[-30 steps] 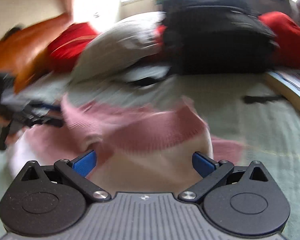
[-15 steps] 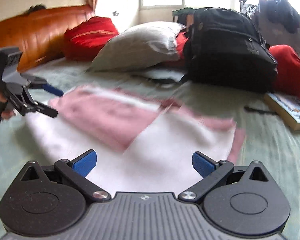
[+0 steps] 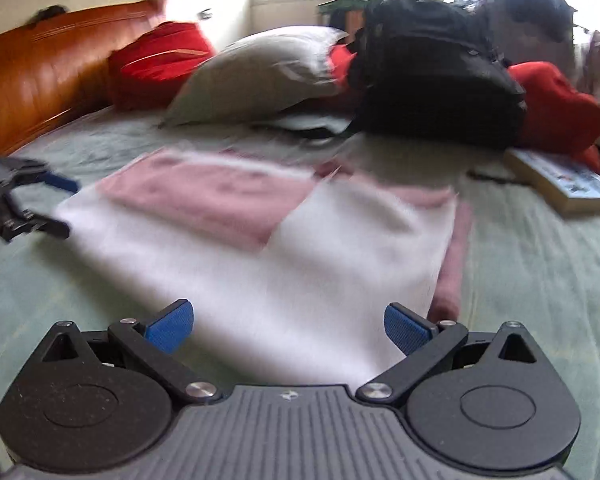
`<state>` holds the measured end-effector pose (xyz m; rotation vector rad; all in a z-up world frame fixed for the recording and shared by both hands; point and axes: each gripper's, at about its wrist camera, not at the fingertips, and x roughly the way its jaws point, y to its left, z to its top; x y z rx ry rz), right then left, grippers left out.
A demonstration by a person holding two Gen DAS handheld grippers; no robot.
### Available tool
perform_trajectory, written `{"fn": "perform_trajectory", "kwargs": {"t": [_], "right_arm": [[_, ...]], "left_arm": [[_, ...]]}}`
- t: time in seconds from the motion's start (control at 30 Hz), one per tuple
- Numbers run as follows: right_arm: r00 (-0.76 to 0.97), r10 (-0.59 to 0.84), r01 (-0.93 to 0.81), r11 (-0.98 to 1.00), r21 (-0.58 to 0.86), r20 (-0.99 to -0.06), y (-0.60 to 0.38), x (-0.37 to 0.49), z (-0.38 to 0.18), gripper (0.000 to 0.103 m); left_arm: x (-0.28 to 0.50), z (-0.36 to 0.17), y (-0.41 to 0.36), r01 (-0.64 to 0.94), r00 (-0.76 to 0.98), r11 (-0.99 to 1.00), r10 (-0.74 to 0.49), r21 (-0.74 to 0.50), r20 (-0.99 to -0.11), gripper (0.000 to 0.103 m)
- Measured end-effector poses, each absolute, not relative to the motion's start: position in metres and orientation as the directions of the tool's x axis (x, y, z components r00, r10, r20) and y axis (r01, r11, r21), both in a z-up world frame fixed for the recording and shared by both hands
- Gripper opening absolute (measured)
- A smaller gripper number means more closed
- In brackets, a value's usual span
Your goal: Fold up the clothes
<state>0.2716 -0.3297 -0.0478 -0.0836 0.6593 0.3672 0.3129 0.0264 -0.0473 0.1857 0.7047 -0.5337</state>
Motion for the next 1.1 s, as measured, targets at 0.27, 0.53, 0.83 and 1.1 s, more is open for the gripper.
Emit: {"fn": "perform_trajectory", "kwargs": {"t": [0.27,0.53,0.83,1.1], "right_arm": [[0.718,0.22,-0.286,0.958,0.008,-0.66,-0.323,0.281,-0.078,0.103],[0.73,0.269,-0.27,0.958,0.097,-0.628,-0.335,0.272,-0.068,0.103],[0.72,0.282,-0.282,0.954,0.104,-0.634,-0.335,0.27,-0.07,0.103],[0.712,0.301,-0.303,0.947,0.11,-0.634,-0.329,0.273,-0.07,0.103]], "left_arm": [[0.313,-0.073,0.045,0.467,0.574,0.877,-0.398,-0.113,-0.716,0.102],[0.367,-0.035,0.087,0.37,0.6,0.852,-0.524,-0.371,-0.605,0.102],[0.438,-0.075,0.113,0.218,0.514,0.77,-0.613,-0.599,-0.6,0.1],[0.451,-0.093,0.115,0.251,0.438,0.643,-0.742,-0.724,-0.508,0.099]]}}
